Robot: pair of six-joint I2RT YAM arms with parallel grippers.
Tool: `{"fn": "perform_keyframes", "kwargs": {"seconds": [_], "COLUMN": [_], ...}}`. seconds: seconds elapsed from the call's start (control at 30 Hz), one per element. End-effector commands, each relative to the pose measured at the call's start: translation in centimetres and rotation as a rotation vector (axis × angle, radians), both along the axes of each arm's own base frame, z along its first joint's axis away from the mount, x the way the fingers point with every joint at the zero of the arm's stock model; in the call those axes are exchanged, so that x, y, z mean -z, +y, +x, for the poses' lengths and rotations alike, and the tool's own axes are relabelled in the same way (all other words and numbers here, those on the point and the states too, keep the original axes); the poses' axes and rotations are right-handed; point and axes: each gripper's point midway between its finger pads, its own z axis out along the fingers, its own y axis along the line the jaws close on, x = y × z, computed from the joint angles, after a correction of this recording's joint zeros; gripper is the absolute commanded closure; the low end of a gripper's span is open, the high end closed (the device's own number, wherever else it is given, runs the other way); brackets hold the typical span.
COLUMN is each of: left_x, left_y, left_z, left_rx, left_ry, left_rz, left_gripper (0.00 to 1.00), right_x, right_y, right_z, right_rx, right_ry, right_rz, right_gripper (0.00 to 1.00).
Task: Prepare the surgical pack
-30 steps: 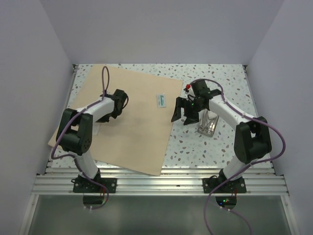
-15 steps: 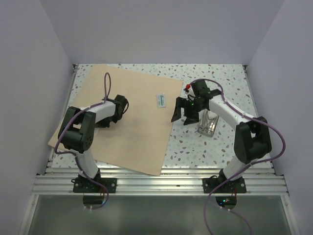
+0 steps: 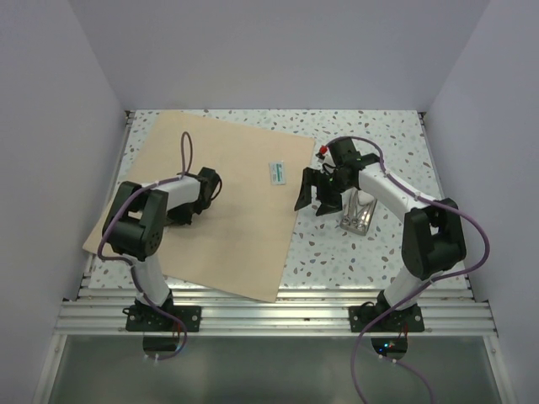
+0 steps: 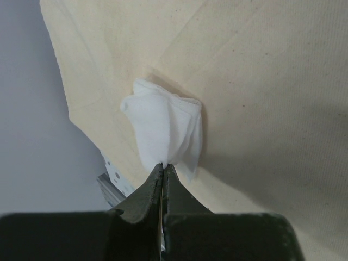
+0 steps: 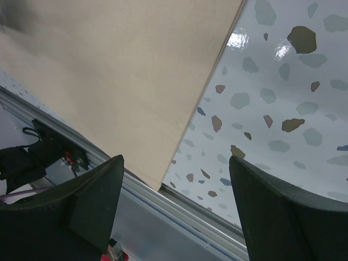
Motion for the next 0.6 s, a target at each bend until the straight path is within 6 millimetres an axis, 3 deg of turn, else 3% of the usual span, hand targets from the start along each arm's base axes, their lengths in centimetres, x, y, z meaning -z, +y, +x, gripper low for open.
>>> {"fn": "perform_keyframes", "kwargs": {"seconds": [0.0, 0.2, 0.3, 0.57], "left_x": [1.1, 1.0, 0.5, -1.1], "left_y": [-0.4, -0.6, -0.9, -2.0], "left_z": [0.0, 0.0, 0.3, 0.6], "left_rx": [0.001, -0.019, -0.036, -0.058], "left_ry": [0.017, 0.016, 0.001, -0.046], "left_rz": [-0.039, -0.047, -0.059, -0.143], "left_gripper": [1.00, 0.99, 0.83, 0.63], "right_x": [-1.2, -1.1, -1.1, -1.2], "right_y": [0.8, 0.8, 0.8, 0.7], "right_z": [0.6, 0.7, 0.7, 0.6], "right_rx": [-0.015, -0.014, -0.014, -0.015], "right_ry": [-0.033, -0.031, -0.032, -0.036], "right_rz": [0.036, 0.032, 0.032, 0.033], "right_gripper": [0.18, 0.18, 0.18, 0.18]}}
